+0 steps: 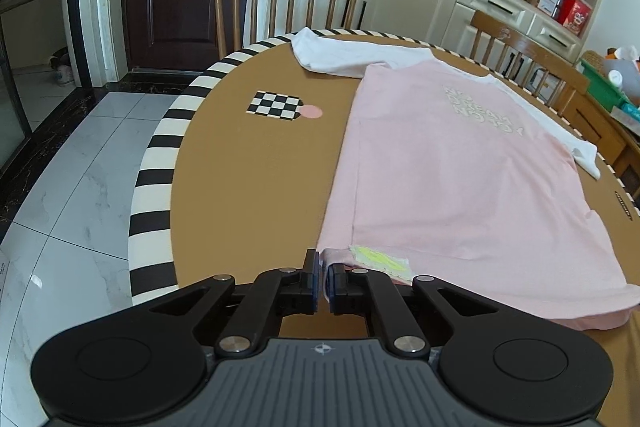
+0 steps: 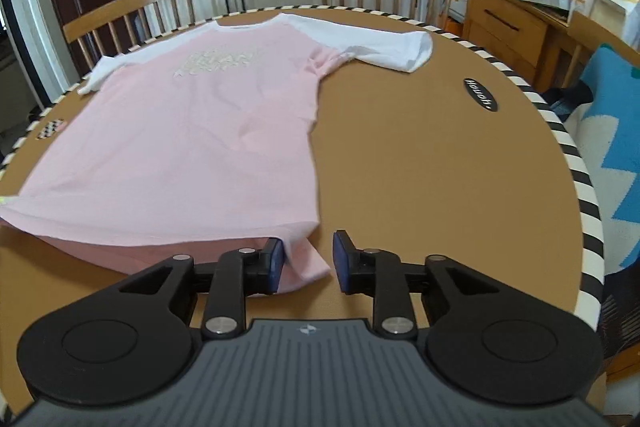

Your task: Fold clothes

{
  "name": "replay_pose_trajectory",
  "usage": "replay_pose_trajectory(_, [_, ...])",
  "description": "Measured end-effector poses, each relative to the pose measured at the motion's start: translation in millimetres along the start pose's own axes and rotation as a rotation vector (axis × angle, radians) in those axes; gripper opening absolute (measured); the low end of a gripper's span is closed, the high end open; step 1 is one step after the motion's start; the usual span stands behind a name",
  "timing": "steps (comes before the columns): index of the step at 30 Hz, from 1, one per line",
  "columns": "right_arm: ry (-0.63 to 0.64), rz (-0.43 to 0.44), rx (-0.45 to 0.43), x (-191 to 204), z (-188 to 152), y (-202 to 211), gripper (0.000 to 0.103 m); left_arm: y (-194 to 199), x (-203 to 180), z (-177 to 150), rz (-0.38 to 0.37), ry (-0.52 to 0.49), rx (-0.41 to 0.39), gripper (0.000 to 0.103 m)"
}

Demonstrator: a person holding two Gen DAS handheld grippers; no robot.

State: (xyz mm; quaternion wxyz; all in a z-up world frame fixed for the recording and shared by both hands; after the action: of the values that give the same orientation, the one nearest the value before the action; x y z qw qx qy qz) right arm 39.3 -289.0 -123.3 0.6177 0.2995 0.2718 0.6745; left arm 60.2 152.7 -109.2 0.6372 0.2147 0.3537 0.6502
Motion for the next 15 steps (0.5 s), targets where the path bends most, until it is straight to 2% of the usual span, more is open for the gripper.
replay_pose_trajectory(3, [-0.043,0.025,0.025,-2.4,-10.1,-6.3,0.028,-4.1,1.7,-1.9,0.006,0.006,0.003,0.007])
replay_pose_trajectory(7, [-0.012,0.003,-0.021,-0.4,-15.3,-11.9,0.043,-8.5,4.0,-4.4,0.016,0.013,0.004,0.010])
replay_pose_trajectory(12, [0.012,-0.046,-0.081,-9.0,-10.5,-20.2,0.044,-12.7,5.9,-4.9,0.029,0.006,0.005,0.014])
replay_pose_trajectory(15, [0.034,-0.034,-0.118,-9.2,-3.7,-20.8,0.044,-13.5,5.4,-4.0,0.035,0.003,0.004,0.015])
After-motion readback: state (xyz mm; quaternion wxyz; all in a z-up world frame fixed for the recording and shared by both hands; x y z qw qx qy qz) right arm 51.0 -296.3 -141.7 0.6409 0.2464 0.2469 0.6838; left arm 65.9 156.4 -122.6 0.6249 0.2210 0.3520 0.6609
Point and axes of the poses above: each gripper's, at about its wrist camera, not at the fingertips, and y roughly against the way its jaws point, x to its left, z to its top, the point moved 5 cm from there along -y, roughly the way its jaws point, and after that the axes turned 2 degrees about y, right-handed, at the moved point
